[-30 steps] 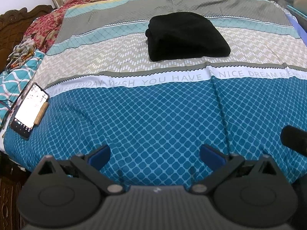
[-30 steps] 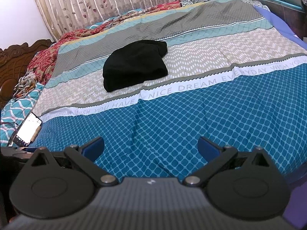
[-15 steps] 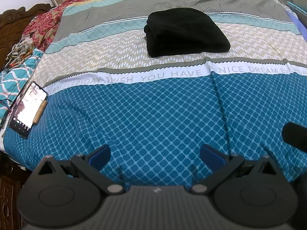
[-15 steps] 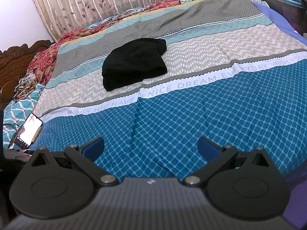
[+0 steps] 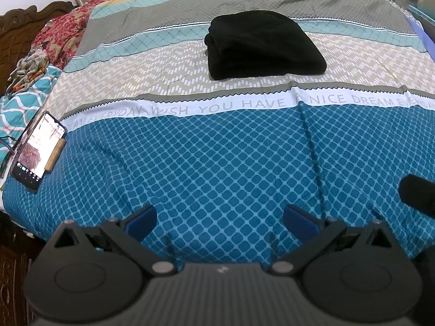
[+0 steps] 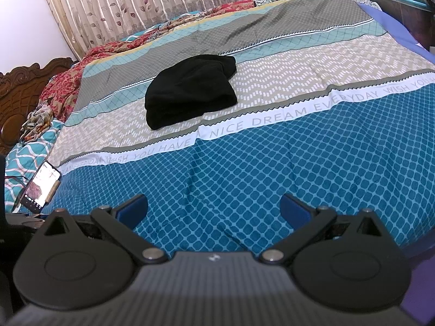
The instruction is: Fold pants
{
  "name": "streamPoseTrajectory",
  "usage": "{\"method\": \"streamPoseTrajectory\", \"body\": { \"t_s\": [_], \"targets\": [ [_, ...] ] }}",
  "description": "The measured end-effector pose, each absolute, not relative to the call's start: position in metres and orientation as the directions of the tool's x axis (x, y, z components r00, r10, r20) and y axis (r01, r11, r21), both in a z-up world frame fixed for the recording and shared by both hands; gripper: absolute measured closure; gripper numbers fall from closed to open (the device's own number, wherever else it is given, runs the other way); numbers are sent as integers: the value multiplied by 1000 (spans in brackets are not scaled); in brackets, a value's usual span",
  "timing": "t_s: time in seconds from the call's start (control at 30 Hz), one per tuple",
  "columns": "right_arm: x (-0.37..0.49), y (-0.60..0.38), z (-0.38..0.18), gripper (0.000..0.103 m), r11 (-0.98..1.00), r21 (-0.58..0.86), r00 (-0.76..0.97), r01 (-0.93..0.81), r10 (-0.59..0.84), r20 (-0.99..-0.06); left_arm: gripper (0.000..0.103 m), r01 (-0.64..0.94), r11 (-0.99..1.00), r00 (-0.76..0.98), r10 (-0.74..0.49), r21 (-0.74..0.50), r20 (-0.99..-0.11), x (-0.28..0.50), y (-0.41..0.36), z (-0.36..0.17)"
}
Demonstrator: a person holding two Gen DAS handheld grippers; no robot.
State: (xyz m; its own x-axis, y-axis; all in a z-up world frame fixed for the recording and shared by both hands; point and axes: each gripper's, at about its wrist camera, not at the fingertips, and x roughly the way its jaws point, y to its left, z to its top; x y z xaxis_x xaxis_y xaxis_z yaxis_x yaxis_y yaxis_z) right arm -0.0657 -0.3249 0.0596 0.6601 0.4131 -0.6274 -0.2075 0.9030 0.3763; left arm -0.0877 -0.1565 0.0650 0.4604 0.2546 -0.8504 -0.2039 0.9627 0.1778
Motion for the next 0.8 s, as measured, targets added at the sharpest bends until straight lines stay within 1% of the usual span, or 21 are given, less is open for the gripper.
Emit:
{"method": "streamPoseTrajectory", "body": {
  "t_s": [0.43,0.8],
  "targets": [
    [-66,-324,60,0,903,377,662,-206,412,-626,0,-206,961,461,259,182,-848,-88,-157,64],
    [-70,-327,65,0,897,379,688,-228,424,-589,0,-199,964,479,254,178,-840,-89,-155,68]
  ]
}}
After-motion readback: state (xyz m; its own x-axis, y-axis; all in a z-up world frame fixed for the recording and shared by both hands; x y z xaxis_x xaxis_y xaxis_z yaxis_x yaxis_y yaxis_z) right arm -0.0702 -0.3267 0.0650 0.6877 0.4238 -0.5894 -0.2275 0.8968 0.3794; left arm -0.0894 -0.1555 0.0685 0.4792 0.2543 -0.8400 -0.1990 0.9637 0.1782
